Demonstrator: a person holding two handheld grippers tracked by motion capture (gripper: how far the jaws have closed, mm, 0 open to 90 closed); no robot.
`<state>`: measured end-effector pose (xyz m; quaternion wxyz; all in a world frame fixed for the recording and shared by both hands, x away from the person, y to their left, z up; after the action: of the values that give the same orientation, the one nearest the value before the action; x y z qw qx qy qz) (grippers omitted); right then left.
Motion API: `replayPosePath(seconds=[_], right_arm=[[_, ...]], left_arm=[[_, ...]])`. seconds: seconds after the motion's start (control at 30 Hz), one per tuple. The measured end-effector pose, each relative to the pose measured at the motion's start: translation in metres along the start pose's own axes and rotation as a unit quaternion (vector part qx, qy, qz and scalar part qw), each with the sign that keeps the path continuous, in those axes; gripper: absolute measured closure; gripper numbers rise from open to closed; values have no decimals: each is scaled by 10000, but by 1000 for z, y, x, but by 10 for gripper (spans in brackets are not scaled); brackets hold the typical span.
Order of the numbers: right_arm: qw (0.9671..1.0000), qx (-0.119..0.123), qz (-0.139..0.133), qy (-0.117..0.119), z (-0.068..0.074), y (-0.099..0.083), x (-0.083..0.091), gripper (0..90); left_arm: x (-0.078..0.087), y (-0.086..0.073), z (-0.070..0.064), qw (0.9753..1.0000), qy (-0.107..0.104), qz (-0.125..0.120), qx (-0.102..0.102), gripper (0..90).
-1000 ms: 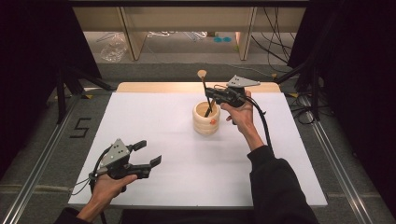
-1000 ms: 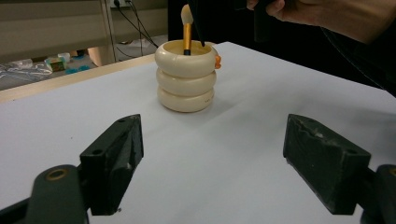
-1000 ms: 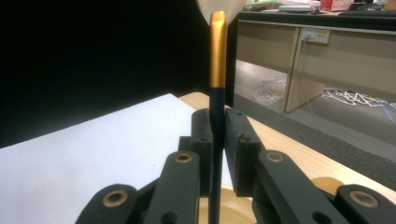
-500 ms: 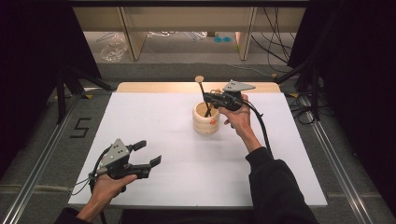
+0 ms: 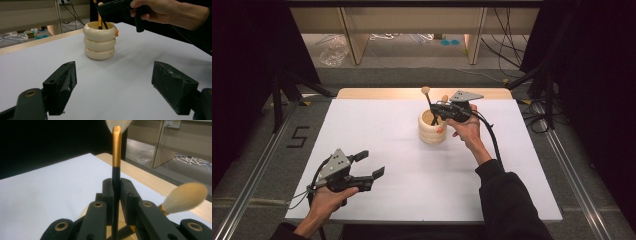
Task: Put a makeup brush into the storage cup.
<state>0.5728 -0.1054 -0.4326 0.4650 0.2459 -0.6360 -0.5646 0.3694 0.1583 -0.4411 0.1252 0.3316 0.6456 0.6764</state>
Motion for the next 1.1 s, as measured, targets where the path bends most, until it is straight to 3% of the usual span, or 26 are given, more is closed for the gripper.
replayPosePath(seconds=[0.43, 0.53, 0.63, 0.8, 1.1], right_arm=[[9997, 91, 225, -66, 1, -5, 5, 826], [9996, 53, 250, -77, 1, -5, 5, 760], [9995, 68, 227, -189, 1, -3, 6, 658], [9993, 88, 246, -271, 5, 3, 12, 525], [9992, 115, 187, -342, 13, 12, 23, 415]], left_arm=[[0, 0, -1, 10000, 5, 4, 49, 202], [0, 0, 0, 10000, -3, -8, -53, 202], [0, 0, 0, 10000, 23, -6, 11, 202], [0, 1, 1, 10000, 7, -8, -52, 202], [1, 1, 0, 10000, 12, -9, -39, 202]])
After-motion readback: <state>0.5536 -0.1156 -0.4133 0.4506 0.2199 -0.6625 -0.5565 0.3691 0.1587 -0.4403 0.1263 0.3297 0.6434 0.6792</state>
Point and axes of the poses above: each handheld gripper's, and its own axes: x roughly backward along the jaws, y roughly out of its top, z roughly to its left, the point moved 6 cm from there along -x, roughly forward along the jaws, and after that the axes turned 7 degrees about y, right-handed, at the moved point
